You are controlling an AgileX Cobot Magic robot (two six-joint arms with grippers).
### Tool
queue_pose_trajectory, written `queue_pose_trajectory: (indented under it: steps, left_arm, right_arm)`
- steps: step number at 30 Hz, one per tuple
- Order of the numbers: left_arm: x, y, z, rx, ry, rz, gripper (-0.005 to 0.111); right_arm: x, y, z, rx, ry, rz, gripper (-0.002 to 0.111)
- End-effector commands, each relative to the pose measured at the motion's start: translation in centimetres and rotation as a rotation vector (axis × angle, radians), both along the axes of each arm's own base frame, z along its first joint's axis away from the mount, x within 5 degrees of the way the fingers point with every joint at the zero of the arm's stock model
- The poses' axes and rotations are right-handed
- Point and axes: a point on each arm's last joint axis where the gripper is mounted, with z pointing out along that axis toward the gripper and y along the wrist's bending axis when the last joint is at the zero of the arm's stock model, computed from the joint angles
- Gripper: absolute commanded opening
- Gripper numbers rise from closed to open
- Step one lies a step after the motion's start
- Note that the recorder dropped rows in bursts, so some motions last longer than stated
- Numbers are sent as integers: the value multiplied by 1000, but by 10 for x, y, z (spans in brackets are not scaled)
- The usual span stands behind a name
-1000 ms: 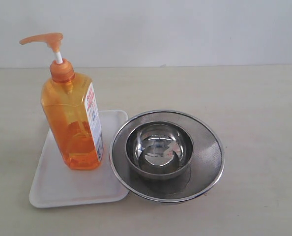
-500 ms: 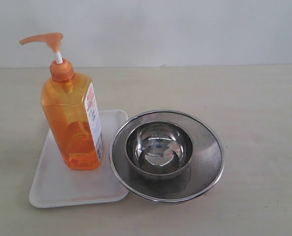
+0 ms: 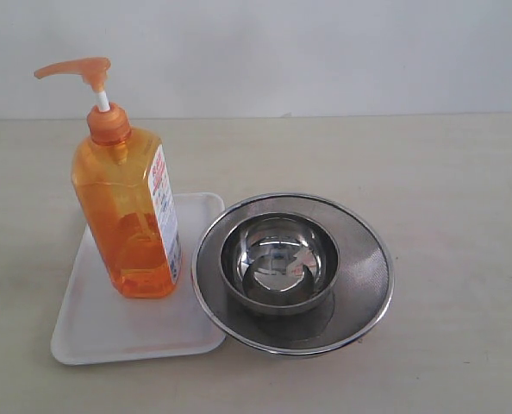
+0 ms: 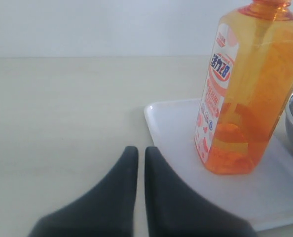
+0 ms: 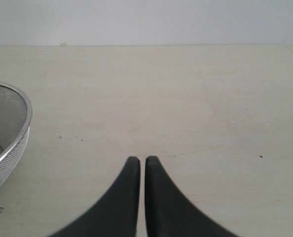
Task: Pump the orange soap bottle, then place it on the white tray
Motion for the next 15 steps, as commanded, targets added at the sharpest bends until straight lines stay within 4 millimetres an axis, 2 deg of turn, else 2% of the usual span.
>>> queue_pose_trajectory:
  steps: [1, 15]
  left_arm:
    - [0, 0, -1, 2, 0, 0, 5]
    - [0, 0, -1, 2, 0, 0, 5]
  right_arm:
    - [0, 0, 1, -5, -10, -6, 1]
    - [0, 0, 2, 9, -16, -5, 1]
